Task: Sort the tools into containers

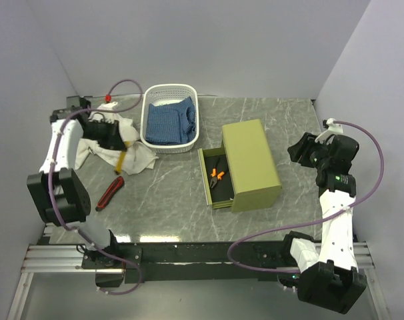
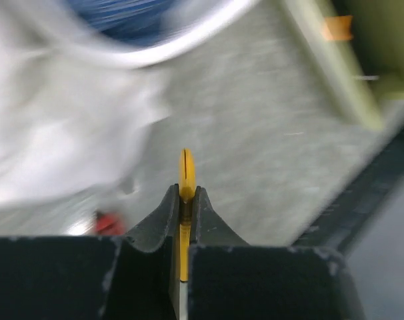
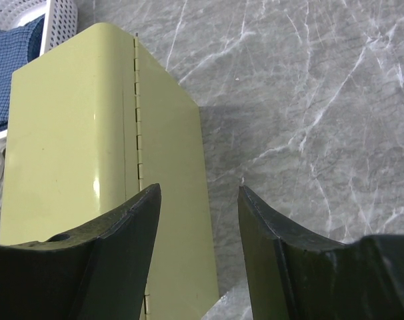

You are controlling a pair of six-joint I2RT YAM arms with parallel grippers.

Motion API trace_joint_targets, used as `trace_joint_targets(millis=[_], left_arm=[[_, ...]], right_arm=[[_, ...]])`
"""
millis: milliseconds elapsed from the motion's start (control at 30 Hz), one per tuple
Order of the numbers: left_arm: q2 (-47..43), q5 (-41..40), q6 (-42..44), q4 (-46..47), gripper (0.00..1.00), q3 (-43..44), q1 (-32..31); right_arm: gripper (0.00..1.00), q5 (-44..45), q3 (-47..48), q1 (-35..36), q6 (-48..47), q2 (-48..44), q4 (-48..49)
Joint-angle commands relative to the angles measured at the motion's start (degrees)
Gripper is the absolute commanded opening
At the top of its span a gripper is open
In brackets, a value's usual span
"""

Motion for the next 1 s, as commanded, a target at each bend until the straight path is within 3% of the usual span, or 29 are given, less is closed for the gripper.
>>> trace_joint_targets(millis=[0, 33, 67, 100, 133, 167, 233, 333, 500, 733, 767, 800, 867, 900, 967], left_arm=[[-8.3, 23.8, -21.4, 18.9, 0.01, -9.7, -11.2], [-9.7, 24.2, -37.3, 26.8, 0.01, -12.4, -13.6], [-12.7, 23.3, -45.7, 35.3, 0.01, -18.0, -15.7], [-14.3, 16.6, -53.5, 52.3, 0.01, -20.5, -17.7], [-15.7, 13.1, -64.7, 59.1, 0.01, -22.9, -21.4], [-17.3, 10.1, -68.7, 66.8, 0.01, -26.7, -23.3], [-16.4, 2.4, -74.9, 73.5, 0.01, -26.7, -28.6], [-10.1, 0.1, -84.0, 80.9, 0.01, -25.1, -33.1], [-3.4, -5.7, -85.2, 80.8, 0.01, -24.4, -37.9], [4.9, -5.8, -90.0, 84.0, 0.04, -25.3, -40.1], [6.4, -5.1, -89.5, 84.2, 0.12, -24.2, -40.5], [7.1, -3.7, -87.6, 83.3, 0.32, -23.2, -41.3], [8.4, -2.9, -85.6, 81.8, 0.43, -20.3, -42.0], [8.6, -3.0, -83.9, 78.7, 0.56, -19.3, -42.3], [7.6, -3.8, -81.5, 74.4, 0.66, -17.1, -42.3]], right_arm=[[0.58, 0.2, 0.8, -0.6, 0.3, -0.4, 1.7], [0.58, 0.5, 1.0, -0.6, 0.0, -0.2, 1.4], [0.58, 0.6, 1.3, -0.6, -0.4, 0.1, 1.3], [0.58, 0.8, 1.9, -0.6, -0.6, 0.3, 1.1], [0.58, 0.9, 2.3, -0.6, -0.8, 0.4, 0.3], [0.58, 1.3, 2.6, -0.7, -1.6, 0.9, -0.2], [0.58, 1.7, 3.4, -0.7, -2.1, 1.2, -0.7], [0.58, 1.9, 4.0, -0.7, -1.9, 1.5, -0.9], [0.58, 0.9, 4.6, -0.6, -0.7, 1.4, -0.5], [0.58, 1.4, 3.7, -0.7, -0.7, 0.1, -0.4], [0.58, 1.5, 3.3, -0.7, -0.8, -0.4, -0.4], [0.58, 1.7, 2.7, -0.8, -0.9, -0.5, -0.4], [0.58, 2.0, 1.6, -1.1, -0.7, -1.1, -0.1], [0.58, 2.0, 1.2, -1.2, -0.6, -1.3, 0.1], [0.58, 1.8, 0.8, -1.6, -0.4, -1.7, 0.4]])
